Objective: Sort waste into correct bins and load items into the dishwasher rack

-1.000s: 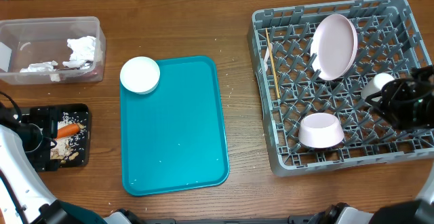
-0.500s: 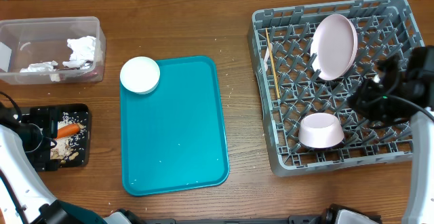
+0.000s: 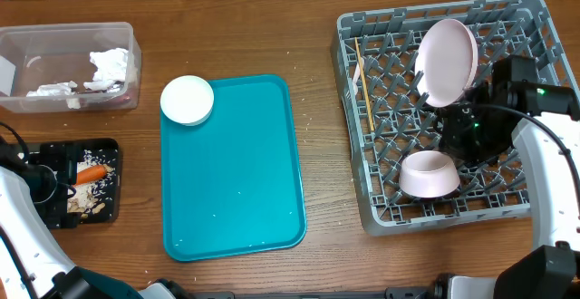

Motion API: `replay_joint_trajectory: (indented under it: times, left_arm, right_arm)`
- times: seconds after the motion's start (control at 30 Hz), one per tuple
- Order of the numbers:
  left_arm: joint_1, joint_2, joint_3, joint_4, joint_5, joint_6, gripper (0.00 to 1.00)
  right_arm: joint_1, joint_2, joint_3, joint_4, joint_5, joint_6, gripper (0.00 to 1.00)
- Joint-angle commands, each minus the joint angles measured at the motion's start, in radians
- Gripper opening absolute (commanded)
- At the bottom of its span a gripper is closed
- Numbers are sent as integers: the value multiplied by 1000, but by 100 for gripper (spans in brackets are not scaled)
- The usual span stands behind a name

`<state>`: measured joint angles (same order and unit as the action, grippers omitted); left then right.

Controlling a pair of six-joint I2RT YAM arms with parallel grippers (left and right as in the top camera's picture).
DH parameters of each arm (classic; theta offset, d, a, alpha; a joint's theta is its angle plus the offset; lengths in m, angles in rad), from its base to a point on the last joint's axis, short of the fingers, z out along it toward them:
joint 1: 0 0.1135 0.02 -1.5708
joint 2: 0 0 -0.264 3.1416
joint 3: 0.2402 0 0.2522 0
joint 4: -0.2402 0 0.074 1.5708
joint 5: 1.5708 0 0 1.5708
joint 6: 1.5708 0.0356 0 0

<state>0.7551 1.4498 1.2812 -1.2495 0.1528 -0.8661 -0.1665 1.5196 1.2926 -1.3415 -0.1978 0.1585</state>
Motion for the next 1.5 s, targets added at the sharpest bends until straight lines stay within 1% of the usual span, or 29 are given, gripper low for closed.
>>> replay_joint_trajectory:
  times: [0.0,0.17,0.37,0.63,0.9,1.27,1.33,1.4,1.47]
  left_arm:
    - [4,2,-4,-2,-10,-17,100]
    - [4,2,-4,-2,-10,-17,100]
    - [4,2,-4,-2,-10,-17,100]
    - [4,2,-4,-2,-10,-17,100]
    - [4,2,-4,-2,-10,-17,100]
    - [4,2,-4,-2,-10,-17,100]
    - [4,2,-4,-2,-10,-17,100]
    - [4,2,-4,-2,-10,-17,100]
    - [4,2,-4,-2,-10,-17,100]
  right_arm:
    - [4,5,-11,-23,77,37,4]
    - [4,5,-11,-24,74,37,4]
    - [4,5,-13,47,40,37,4]
    - [4,18,-89,53,40,47,4]
    - [3,17,-77,-12,40,56,4]
    - [3,11,23,-141,38,60,4]
    - [3,-6,47,-153,11,59,4]
    - [5,-37,74,-152,-66,46,4]
    - [13,-75,94,-140,-177,-16,7]
